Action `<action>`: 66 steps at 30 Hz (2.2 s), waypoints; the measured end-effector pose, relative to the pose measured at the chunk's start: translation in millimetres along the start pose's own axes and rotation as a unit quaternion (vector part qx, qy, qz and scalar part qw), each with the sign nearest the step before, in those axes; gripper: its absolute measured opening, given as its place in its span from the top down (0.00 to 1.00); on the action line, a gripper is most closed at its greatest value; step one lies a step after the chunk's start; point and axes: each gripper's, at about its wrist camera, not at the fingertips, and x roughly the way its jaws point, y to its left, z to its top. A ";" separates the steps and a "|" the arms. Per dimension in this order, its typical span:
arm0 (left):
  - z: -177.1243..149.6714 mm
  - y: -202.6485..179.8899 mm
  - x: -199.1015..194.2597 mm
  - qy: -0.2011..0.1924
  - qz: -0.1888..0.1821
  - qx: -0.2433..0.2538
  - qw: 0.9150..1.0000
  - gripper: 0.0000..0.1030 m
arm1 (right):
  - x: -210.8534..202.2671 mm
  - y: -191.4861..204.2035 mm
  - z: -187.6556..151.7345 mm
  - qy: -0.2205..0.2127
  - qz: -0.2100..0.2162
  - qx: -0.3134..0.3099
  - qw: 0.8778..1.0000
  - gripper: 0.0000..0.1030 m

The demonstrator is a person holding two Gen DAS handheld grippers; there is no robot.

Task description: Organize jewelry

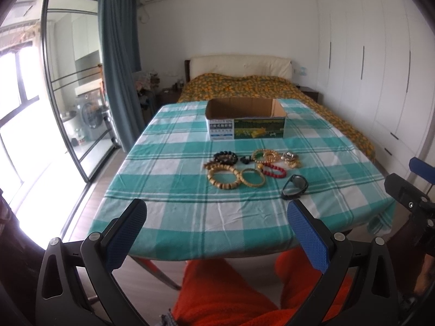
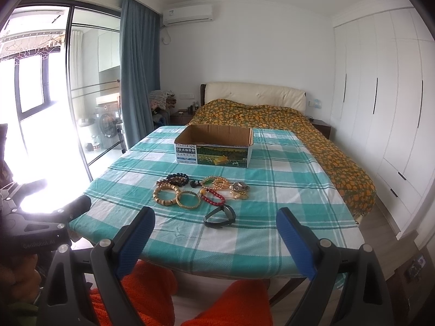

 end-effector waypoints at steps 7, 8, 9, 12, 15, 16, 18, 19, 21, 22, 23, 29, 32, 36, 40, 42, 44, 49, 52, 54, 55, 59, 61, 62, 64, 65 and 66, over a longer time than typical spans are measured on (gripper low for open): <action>4.9 4.6 3.8 0.001 0.002 -0.010 1.000 0.00 | 1.3 -3.8 1.2 -0.003 -0.001 0.003 1.000 0.10; 4.8 5.5 5.0 0.003 0.001 -0.011 1.000 0.00 | 2.3 -4.1 1.3 -0.001 -0.002 0.004 1.000 0.10; 5.2 6.1 6.0 0.004 0.001 -0.012 1.000 0.00 | 3.3 -4.8 1.5 0.000 -0.002 0.005 1.000 0.10; 5.6 8.5 8.7 0.008 0.000 -0.017 1.000 0.00 | 5.7 -5.6 2.7 0.002 -0.002 0.008 1.000 0.10; 6.4 10.1 12.2 0.011 -0.002 -0.021 1.000 0.00 | 7.5 -8.0 3.4 0.000 -0.001 0.008 1.000 0.10; 6.3 10.4 13.8 0.013 -0.003 -0.021 1.000 0.00 | 7.9 -8.0 3.7 0.000 0.000 0.008 1.000 0.10; 6.8 10.9 17.4 0.015 -0.003 -0.022 1.000 0.00 | 8.7 -9.6 3.9 0.000 0.002 0.008 1.000 0.10; 6.7 11.2 18.4 0.016 -0.004 -0.023 1.000 0.00 | 10.2 -10.3 4.2 0.002 0.002 0.008 1.000 0.10; 8.6 12.0 22.0 0.018 -0.004 -0.024 1.000 0.00 | 13.9 -12.5 4.7 0.005 0.002 0.010 1.000 0.10; 9.6 11.9 24.8 0.018 -0.004 -0.025 1.000 0.00 | 15.9 -13.1 5.1 0.007 0.002 0.011 1.000 0.10; 10.3 12.9 26.9 0.019 -0.003 -0.025 0.999 0.00 | 17.8 -14.9 5.4 0.008 0.002 0.012 1.000 0.10; 16.5 12.4 48.0 0.033 0.003 -0.024 0.999 0.00 | 39.0 -28.4 8.9 0.024 0.004 0.027 0.999 0.10; 17.4 12.8 61.7 0.045 0.005 -0.022 0.999 0.00 | 53.1 -36.3 10.4 0.035 0.008 0.036 0.999 0.10; 18.9 14.6 81.1 0.056 0.010 -0.022 0.998 0.00 | 73.7 -48.8 13.0 0.049 0.010 0.042 0.998 0.10; 21.3 24.6 104.7 0.069 0.016 -0.032 0.997 0.00 | 98.1 -64.2 15.8 0.055 0.004 0.043 0.998 0.10; 22.9 30.6 117.7 0.076 0.013 -0.042 0.996 0.00 | 111.7 -75.6 14.8 0.058 0.005 0.052 0.997 0.10; 23.4 36.6 130.4 0.082 0.012 -0.051 0.995 0.00 | 124.7 -83.8 12.7 0.064 0.004 0.059 0.996 0.10; 25.8 47.5 167.8 0.104 0.012 -0.066 0.992 0.00 | 157.0 -102.5 1.0 0.081 0.002 0.070 0.994 0.10; 27.6 49.5 187.0 0.113 0.011 -0.068 0.991 0.00 | 181.5 -111.8 -3.2 0.099 -0.001 0.069 0.993 0.10; 28.8 49.9 198.8 0.118 0.010 -0.066 0.991 0.00 | 194.6 -117.8 -5.0 0.105 -0.003 0.070 0.992 0.10; 29.1 49.9 205.9 0.122 0.007 -0.066 0.990 0.00 | 201.0 -120.1 -5.5 0.109 -0.004 0.072 0.991 0.10; 29.4 49.7 234.0 0.142 0.000 -0.071 0.987 0.00 | 216.7 -126.2 -9.7 0.122 0.003 0.091 0.988 0.10; 28.0 48.4 247.8 0.152 -0.002 -0.074 0.986 0.00 | 222.9 -126.2 -11.7 0.128 0.007 0.092 0.988 0.10; 27.0 46.9 254.1 0.157 -0.002 -0.073 0.985 0.00 | 224.8 -125.0 -12.1 0.130 0.008 0.090 0.987 0.10; 25.5 43.5 265.1 0.168 0.000 -0.070 0.983 0.00 | 228.9 -122.5 -12.0 0.132 0.011 0.083 0.988 0.10; 25.3 41.7 270.5 0.171 0.001 -0.067 0.983 0.00 | 230.4 -122.0 -11.2 0.131 0.013 0.080 0.988 0.10; 25.3 40.3 275.7 0.175 0.003 -0.064 0.983 0.00 | 233.0 -121.7 -9.8 0.129 0.015 0.076 0.989 0.10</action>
